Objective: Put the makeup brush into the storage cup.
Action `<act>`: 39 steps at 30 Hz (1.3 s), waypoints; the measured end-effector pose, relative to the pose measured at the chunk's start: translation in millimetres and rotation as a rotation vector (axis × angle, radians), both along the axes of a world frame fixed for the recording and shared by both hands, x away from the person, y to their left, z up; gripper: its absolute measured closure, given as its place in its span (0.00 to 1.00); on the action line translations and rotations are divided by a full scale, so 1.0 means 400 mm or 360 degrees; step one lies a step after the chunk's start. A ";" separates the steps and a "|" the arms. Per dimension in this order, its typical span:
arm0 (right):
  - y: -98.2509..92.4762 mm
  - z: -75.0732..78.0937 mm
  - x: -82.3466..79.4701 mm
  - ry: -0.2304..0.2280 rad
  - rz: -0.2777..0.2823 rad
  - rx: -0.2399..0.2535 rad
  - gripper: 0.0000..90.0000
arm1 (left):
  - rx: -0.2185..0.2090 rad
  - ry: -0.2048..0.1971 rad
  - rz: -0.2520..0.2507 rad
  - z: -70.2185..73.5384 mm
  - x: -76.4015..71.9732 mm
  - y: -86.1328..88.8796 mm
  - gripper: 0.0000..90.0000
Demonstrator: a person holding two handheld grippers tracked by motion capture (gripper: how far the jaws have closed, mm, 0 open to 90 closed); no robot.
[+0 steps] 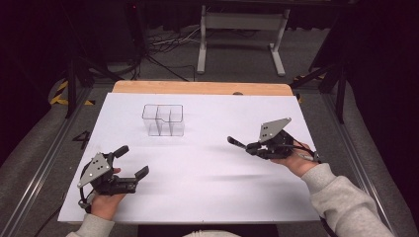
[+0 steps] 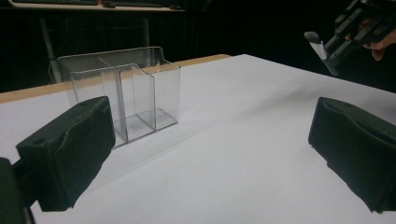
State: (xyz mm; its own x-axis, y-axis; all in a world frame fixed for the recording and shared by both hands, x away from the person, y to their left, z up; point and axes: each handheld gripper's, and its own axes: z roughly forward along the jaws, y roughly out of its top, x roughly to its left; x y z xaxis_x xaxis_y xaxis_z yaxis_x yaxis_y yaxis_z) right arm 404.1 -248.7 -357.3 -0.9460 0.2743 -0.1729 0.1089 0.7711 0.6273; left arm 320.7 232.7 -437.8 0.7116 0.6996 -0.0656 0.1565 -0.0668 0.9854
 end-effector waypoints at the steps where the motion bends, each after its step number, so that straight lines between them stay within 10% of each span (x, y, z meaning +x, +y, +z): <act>1: 0.003 0.001 -0.004 -0.0010 -0.0004 0.0026 0.88 | -0.0003 0.0004 0.0001 0.000 0.000 0.000 0.01; 24: -0.002 -0.031 -0.027 -0.0209 -0.0026 0.0840 0.88 | -0.0005 0.0003 0.0004 -0.001 0.001 0.003 0.01; 39: 0.056 -0.095 -0.034 -0.0210 0.0039 0.1113 0.88 | -0.0003 0.0006 0.0000 -0.003 0.002 0.001 0.01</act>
State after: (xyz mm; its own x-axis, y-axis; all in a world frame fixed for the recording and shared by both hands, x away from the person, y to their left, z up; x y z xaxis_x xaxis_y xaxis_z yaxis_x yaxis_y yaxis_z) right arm 390.5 -226.5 -395.1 -0.9366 0.3416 -0.0776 -0.0142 0.1842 0.9828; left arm 321.4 233.1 -439.0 0.7115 0.6993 -0.0698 0.1604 -0.0649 0.9849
